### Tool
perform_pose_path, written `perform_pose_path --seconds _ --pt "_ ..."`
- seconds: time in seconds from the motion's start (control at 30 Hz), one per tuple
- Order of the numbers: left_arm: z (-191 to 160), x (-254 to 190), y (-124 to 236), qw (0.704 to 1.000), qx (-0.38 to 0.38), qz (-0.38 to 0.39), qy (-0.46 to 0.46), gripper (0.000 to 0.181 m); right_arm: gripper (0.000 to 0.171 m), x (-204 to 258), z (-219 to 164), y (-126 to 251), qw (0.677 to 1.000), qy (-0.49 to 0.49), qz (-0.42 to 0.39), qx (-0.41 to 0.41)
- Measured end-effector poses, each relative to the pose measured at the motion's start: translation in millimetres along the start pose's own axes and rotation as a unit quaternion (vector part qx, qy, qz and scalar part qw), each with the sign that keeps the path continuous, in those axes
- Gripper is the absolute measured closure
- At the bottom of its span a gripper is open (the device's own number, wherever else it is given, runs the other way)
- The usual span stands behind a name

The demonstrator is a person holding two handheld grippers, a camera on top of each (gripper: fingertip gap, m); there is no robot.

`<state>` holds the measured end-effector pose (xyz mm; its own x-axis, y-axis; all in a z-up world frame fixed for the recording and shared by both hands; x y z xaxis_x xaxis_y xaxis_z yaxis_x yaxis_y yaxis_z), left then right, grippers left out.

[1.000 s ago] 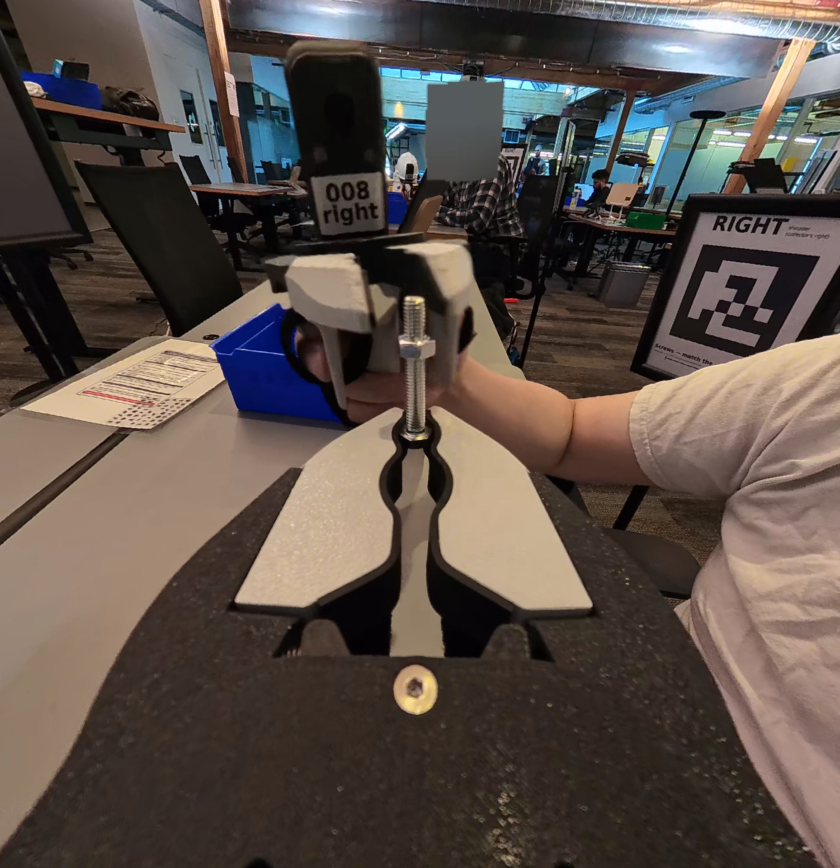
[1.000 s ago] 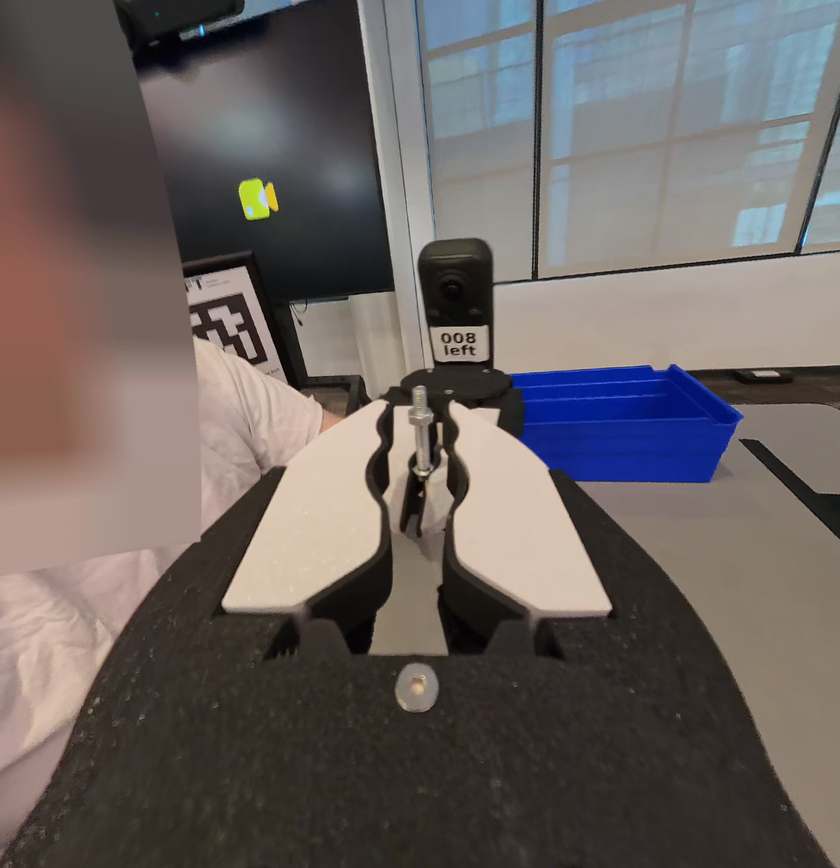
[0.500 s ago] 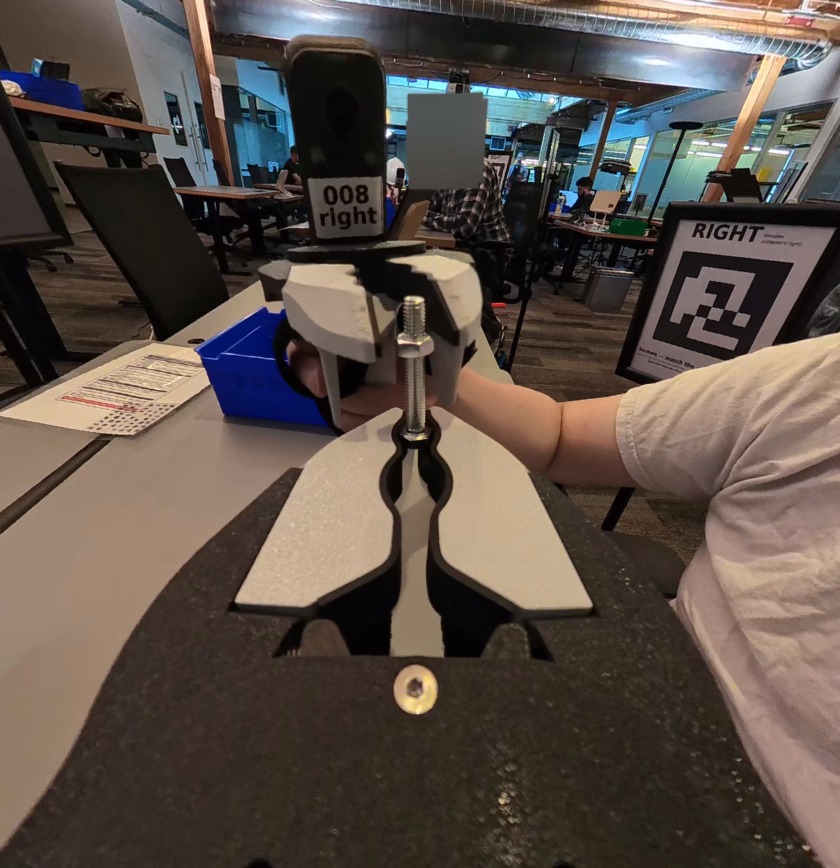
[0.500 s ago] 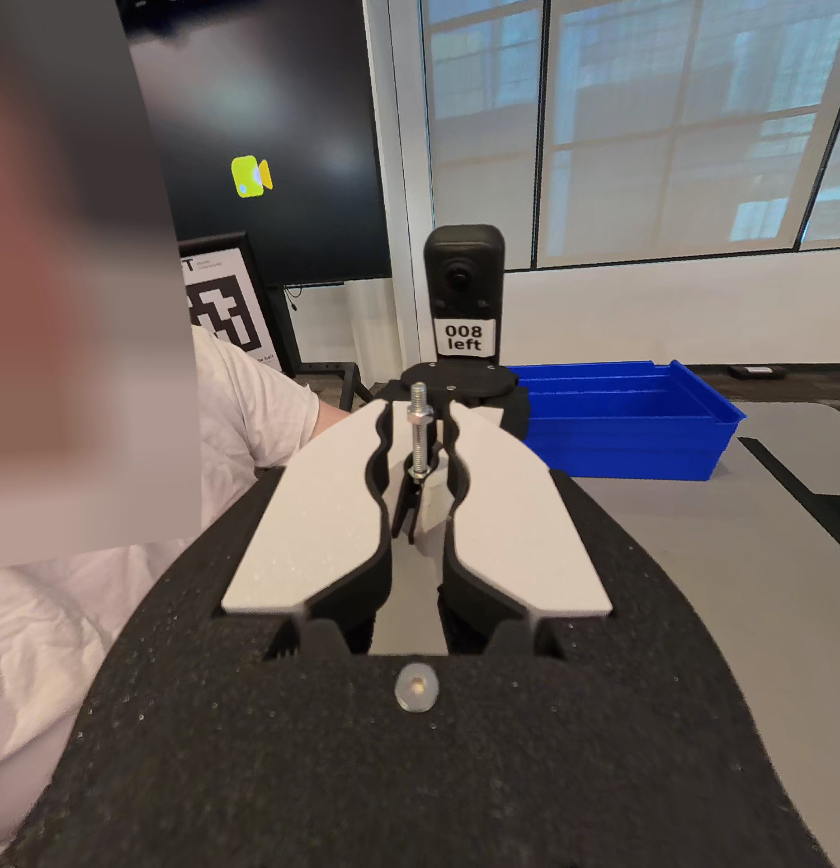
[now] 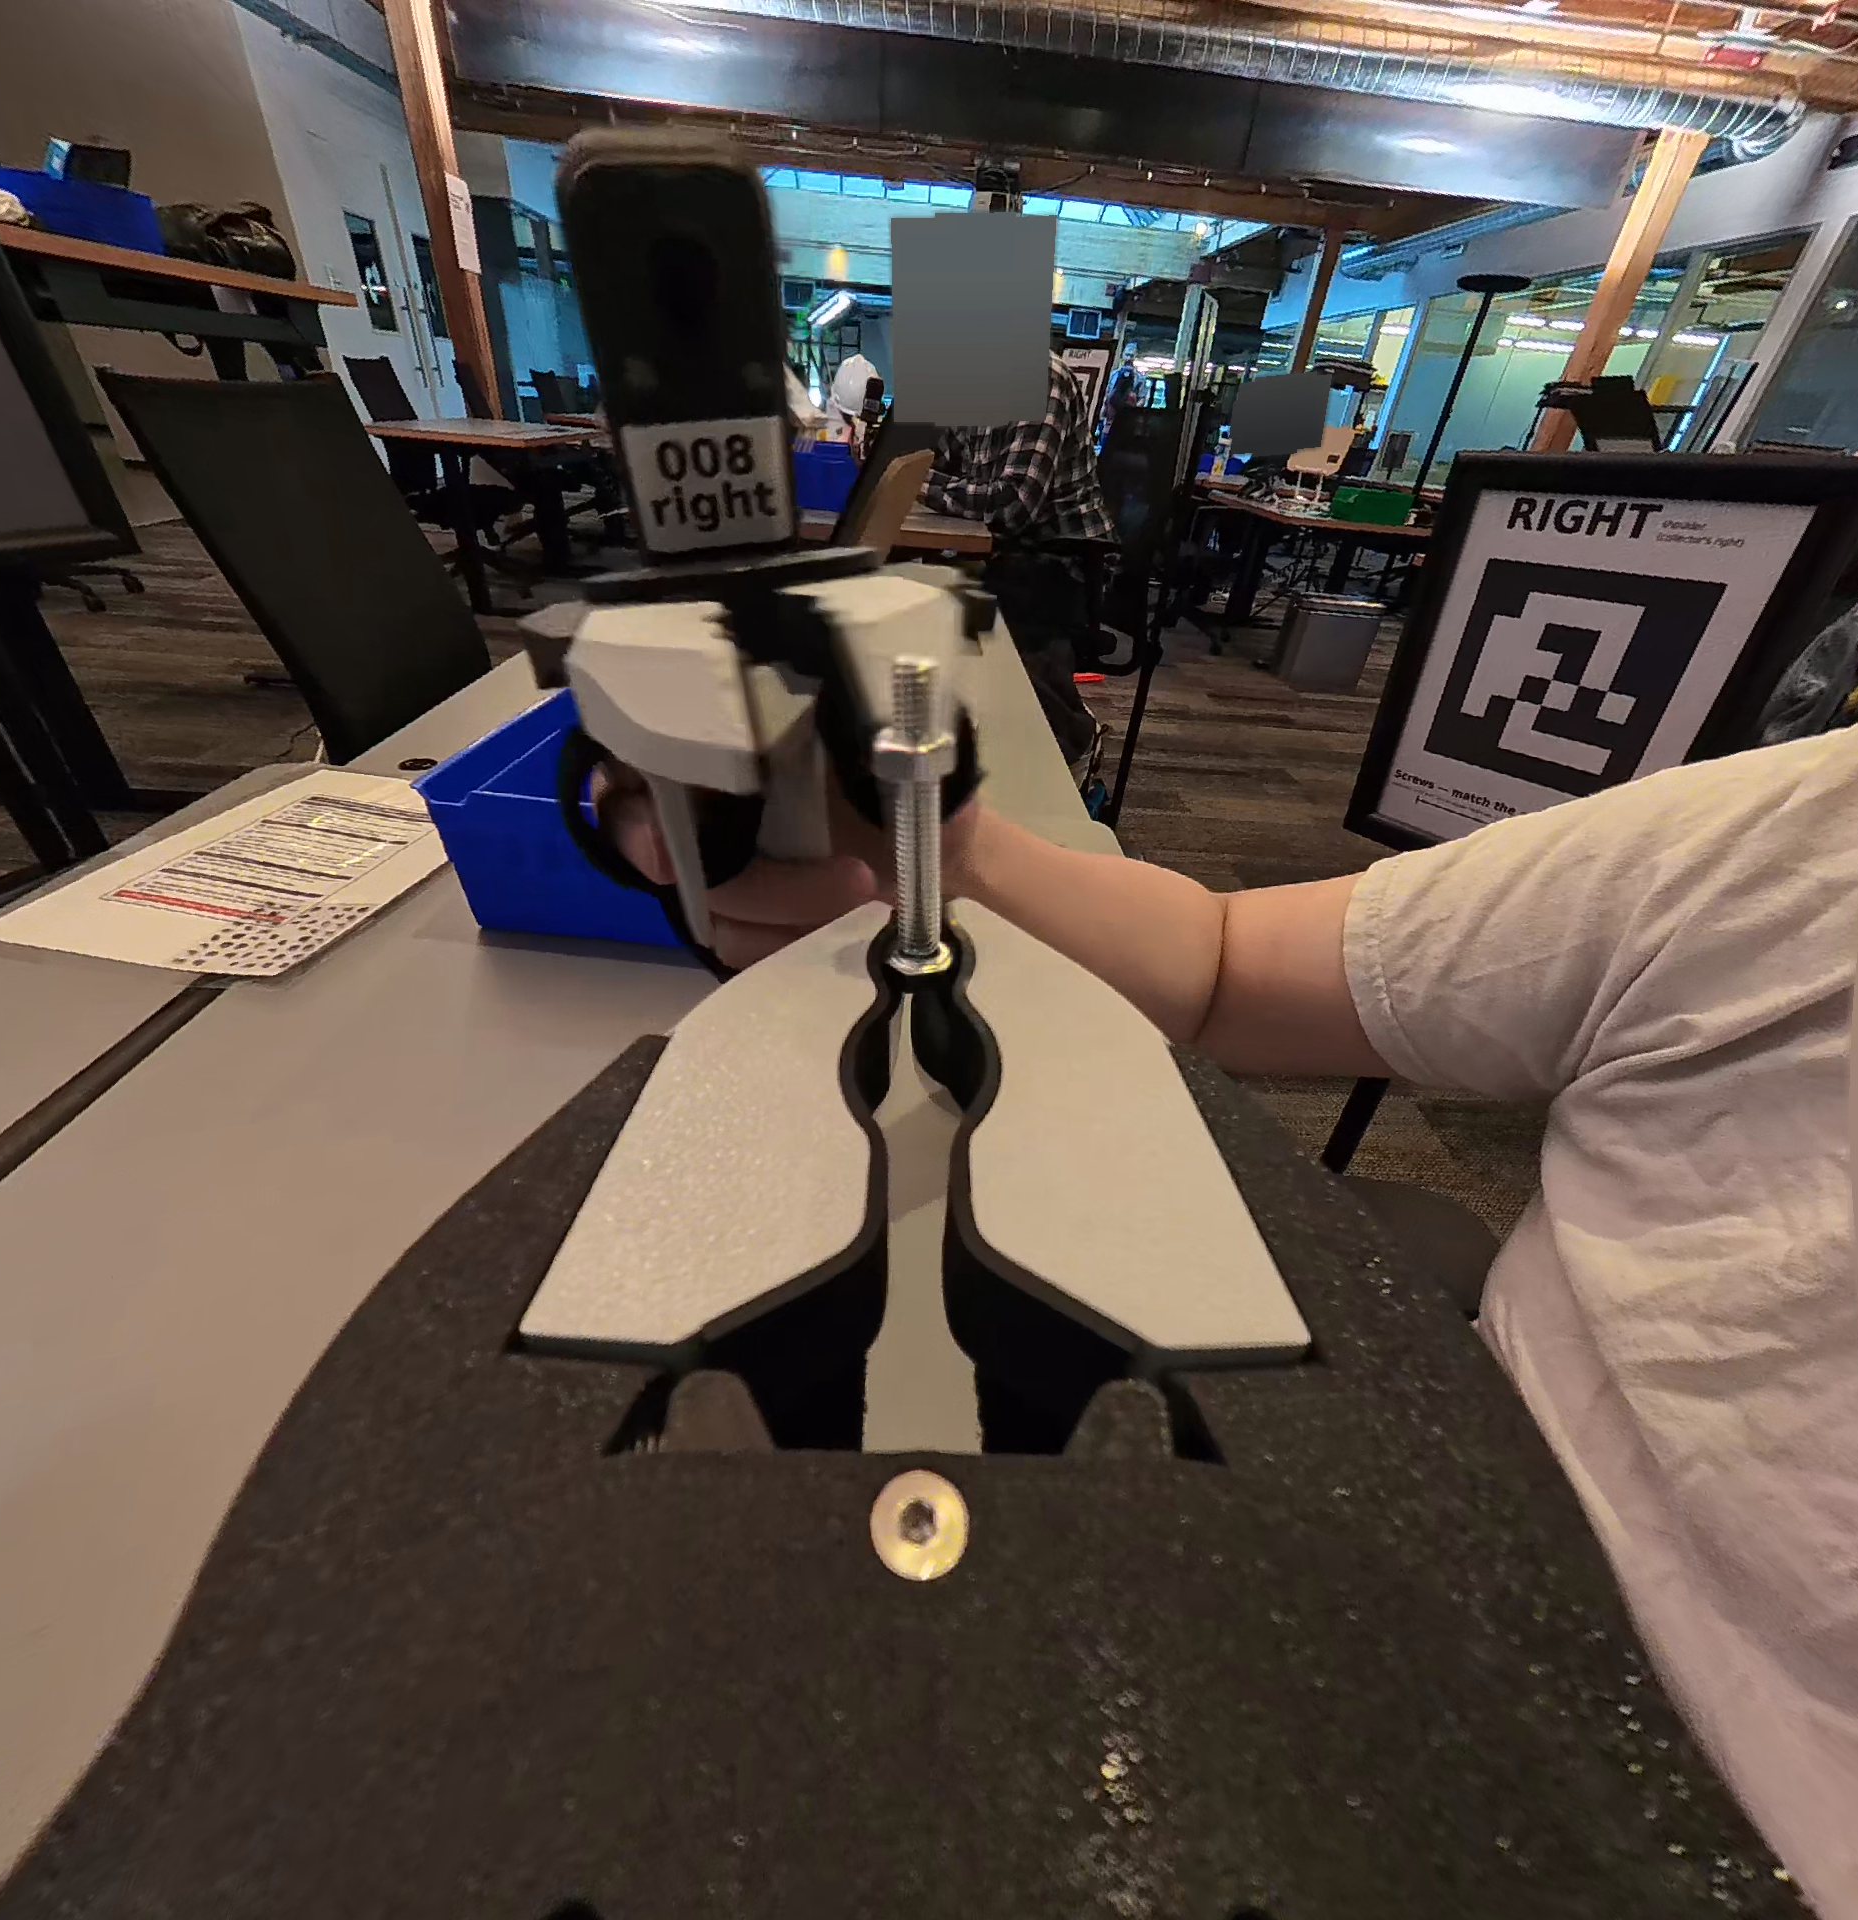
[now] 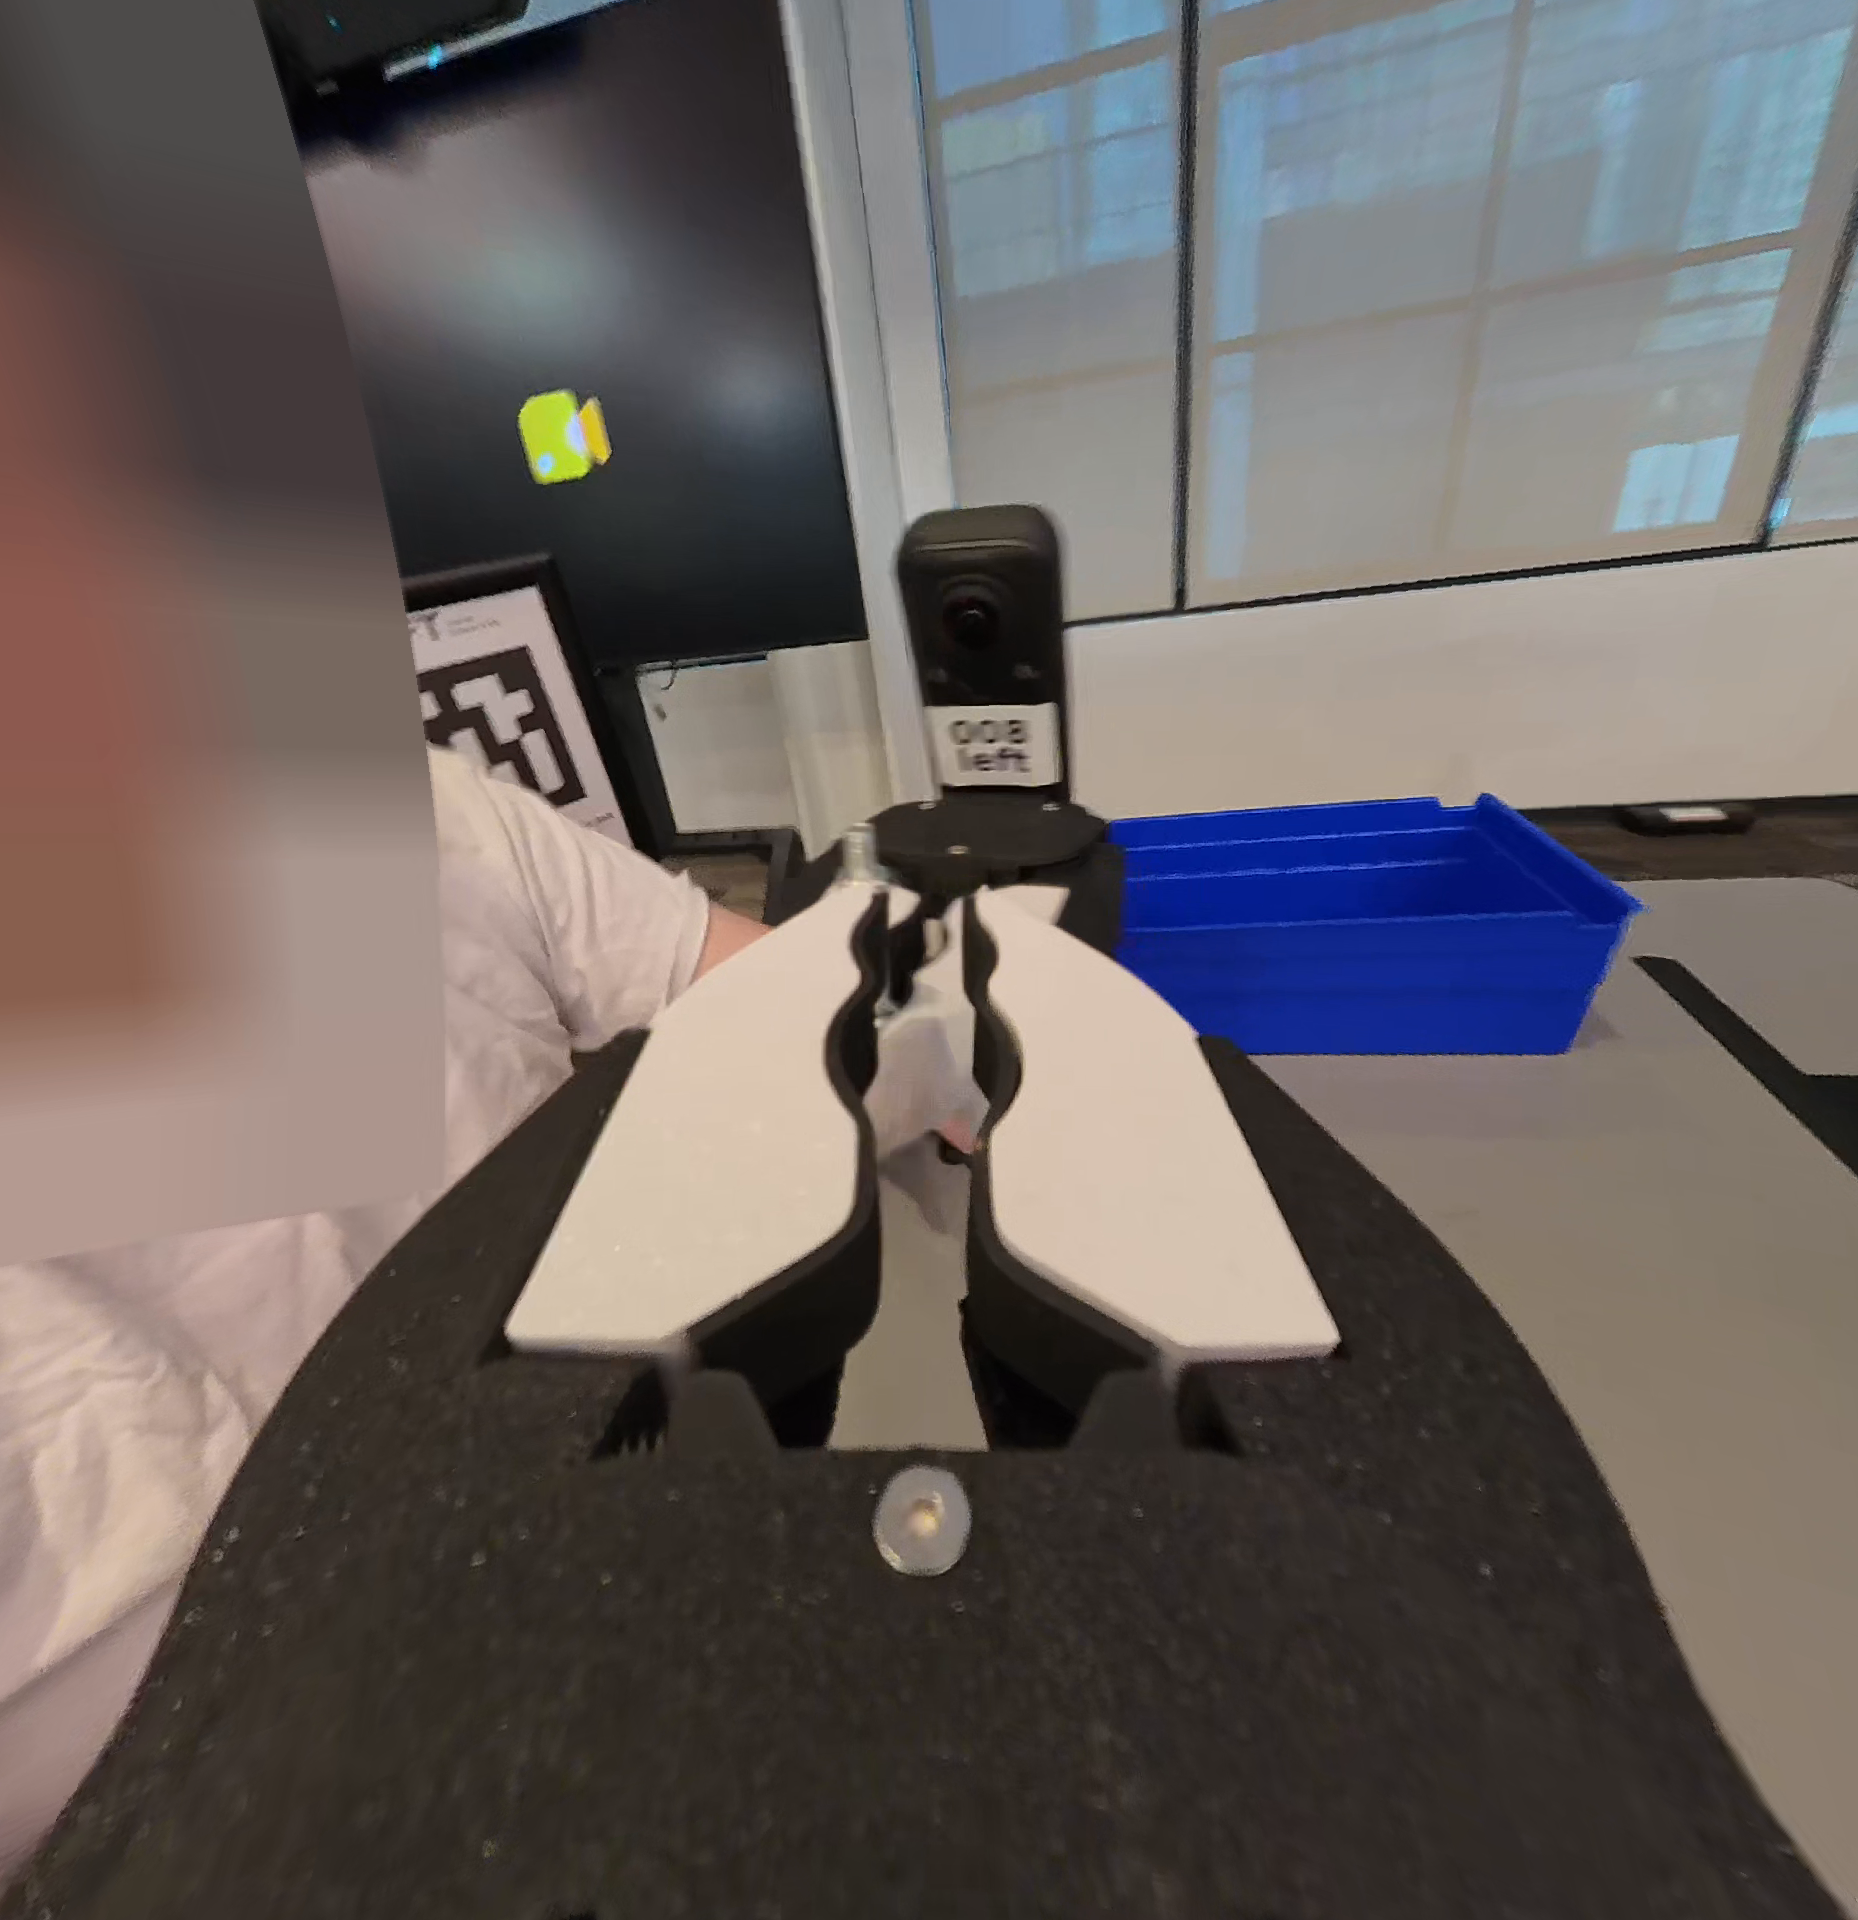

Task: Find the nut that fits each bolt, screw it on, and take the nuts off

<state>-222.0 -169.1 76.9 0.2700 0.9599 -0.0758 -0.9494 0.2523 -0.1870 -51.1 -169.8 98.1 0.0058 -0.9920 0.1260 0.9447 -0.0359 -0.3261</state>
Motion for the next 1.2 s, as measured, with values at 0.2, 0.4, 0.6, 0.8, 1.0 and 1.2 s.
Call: perform_pose_path --seconds 0.2,0.4,0.6,0.8,1.0,1.2 --pt "0 2 0 1.000 0.003 0.003 0.004 0.177 0.156 6 1 -4 1.000 0.005 0.019 0.003" --pt "0 0 0 1.000 0.000 0.000 0.005 0.177 0.157 1 -1 -1 1.000 -0.002 0.001 0.002" --pt "1 1 1 1.000 0.002 0.001 0.003 0.177 0.156 6 3 -2 1.000 0.005 0.015 -0.005" --pt "0 -1 -1 1.000 0.000 -0.005 0.000 0.177 0.154 3 0 -4 1.000 -0.004 0.006 0.003" --pt "1 -1 0 1.000 0.003 -0.001 -0.001 0.177 0.149 11 2 -9 1.000 0.006 0.021 0.007" --pt "1 -2 -1 1.000 -0.001 -0.004 0.002 0.177 0.151 6 3 -4 1.000 0.008 -0.006 0.001"
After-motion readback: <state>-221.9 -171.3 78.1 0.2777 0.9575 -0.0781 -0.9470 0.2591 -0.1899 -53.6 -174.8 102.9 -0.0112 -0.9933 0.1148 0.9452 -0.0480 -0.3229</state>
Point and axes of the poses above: each gripper's, where its closed fingertips meet, y back along the fingers, z out of its top, x = y × z across the jaws, the point moved 10 cm from there along y, back along the fingers, and after that the axes turned 12 degrees about -x, right-handed, at the moved point
